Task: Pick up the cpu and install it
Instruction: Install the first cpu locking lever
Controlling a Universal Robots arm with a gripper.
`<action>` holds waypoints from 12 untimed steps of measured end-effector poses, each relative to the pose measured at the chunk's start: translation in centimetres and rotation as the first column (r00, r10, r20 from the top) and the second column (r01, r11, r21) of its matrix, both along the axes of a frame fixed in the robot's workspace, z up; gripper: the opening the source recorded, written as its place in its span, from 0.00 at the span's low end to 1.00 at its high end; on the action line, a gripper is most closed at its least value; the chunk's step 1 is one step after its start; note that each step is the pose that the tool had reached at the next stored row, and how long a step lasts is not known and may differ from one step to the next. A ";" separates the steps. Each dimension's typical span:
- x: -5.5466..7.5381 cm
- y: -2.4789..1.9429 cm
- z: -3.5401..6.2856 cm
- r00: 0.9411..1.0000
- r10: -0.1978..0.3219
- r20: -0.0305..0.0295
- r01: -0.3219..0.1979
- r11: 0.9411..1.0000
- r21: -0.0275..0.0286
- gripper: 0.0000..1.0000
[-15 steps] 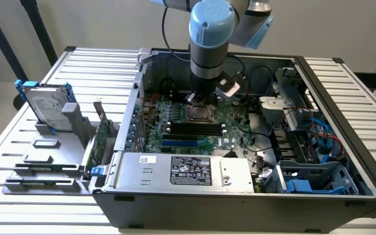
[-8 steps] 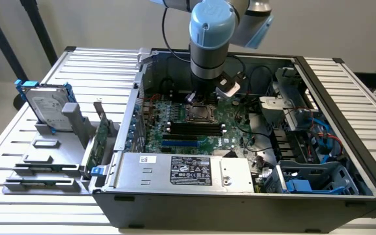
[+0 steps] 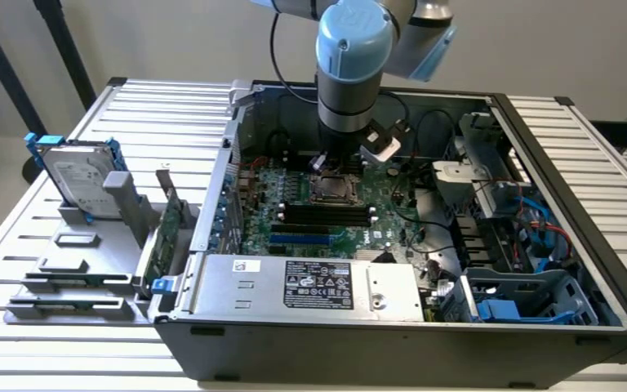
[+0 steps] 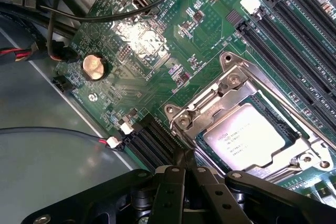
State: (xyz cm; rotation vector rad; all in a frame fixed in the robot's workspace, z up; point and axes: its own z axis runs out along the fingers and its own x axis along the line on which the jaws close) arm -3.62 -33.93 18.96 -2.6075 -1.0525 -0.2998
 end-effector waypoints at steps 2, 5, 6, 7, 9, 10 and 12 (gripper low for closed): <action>0.0 0.00 0.02 1.000 0.000 0.000 0.000 1.000 0.000 0.11; 0.0 0.00 0.06 1.000 0.001 0.000 -0.001 1.000 0.000 0.11; 0.0 0.00 0.06 1.000 0.001 0.000 -0.001 1.000 0.000 0.11; 0.0 0.00 0.06 1.000 0.001 0.000 -0.001 1.000 -0.001 0.11; 0.0 -0.01 0.07 1.000 0.002 0.000 -0.002 1.000 -0.002 0.11; 0.0 -0.01 0.07 1.000 0.002 0.000 -0.002 1.000 -0.002 0.11; 0.0 0.00 0.07 1.000 0.003 0.000 -0.003 1.000 -0.002 0.11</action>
